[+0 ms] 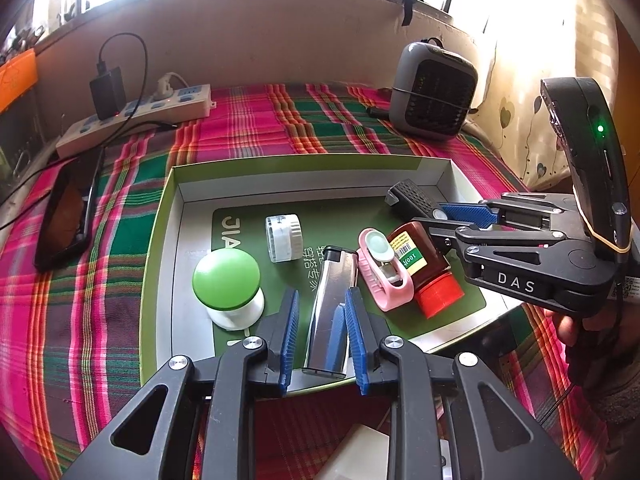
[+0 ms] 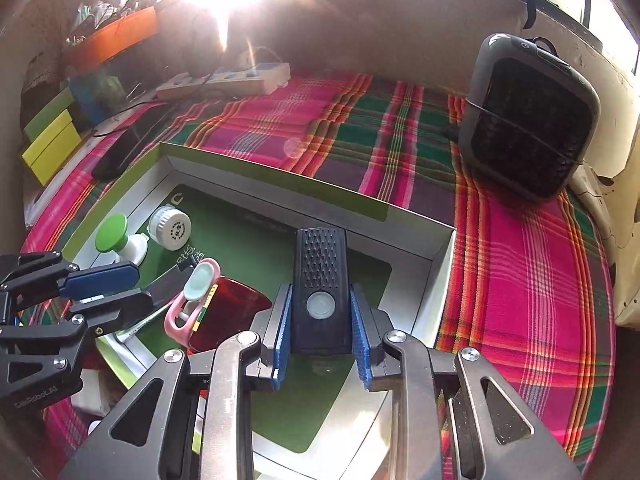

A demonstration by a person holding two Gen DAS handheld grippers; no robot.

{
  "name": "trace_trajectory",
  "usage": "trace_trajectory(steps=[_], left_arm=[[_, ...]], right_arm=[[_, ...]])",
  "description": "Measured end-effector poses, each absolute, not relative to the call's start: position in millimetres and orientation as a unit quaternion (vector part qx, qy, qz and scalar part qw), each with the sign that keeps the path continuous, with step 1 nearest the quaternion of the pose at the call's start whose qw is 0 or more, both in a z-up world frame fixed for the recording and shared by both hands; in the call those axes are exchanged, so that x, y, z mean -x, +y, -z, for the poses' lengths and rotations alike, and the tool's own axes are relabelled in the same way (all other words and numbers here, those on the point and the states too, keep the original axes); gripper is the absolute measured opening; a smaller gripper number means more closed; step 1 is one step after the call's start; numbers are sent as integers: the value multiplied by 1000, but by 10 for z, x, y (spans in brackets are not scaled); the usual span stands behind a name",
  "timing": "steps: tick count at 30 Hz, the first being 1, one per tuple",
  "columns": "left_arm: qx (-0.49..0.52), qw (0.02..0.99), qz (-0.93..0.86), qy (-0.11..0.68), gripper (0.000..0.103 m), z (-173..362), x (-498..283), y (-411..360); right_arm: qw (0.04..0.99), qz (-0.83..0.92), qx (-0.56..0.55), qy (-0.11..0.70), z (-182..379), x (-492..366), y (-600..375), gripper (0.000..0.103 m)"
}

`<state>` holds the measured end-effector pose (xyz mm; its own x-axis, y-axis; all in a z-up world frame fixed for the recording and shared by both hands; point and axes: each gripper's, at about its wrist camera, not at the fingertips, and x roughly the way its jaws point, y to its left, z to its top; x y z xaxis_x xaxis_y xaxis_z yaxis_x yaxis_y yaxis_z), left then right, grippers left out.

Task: Organize rigid objects
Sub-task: 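Lower and open both grippers to set the lighter and remote in the tray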

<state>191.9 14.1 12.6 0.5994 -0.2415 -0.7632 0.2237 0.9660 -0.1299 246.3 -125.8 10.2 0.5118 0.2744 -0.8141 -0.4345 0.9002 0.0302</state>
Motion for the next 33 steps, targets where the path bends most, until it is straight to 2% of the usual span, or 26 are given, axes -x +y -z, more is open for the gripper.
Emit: trace_trajectory(steps=[15, 20, 27, 31, 33], left_arm=[[9, 895, 126, 428, 30, -151, -1893, 137], [8, 896, 120, 428, 36, -171, -1884, 143], [8, 897, 116, 426, 36, -198, -1857, 151], [8, 899, 114, 423, 44, -222, -1821, 156], [8, 900, 113, 422, 44, -235, -1804, 156]], right_arm=[[870, -201, 89, 441, -111, -2445, -1264, 33], [873, -200, 90, 435, -139, -2416, -1264, 44], [880, -189, 88, 428, -171, -2379, -1288, 44], [883, -185, 83, 423, -214, -2360, -1312, 45], [885, -183, 86, 420, -227, -2337, -1307, 45]])
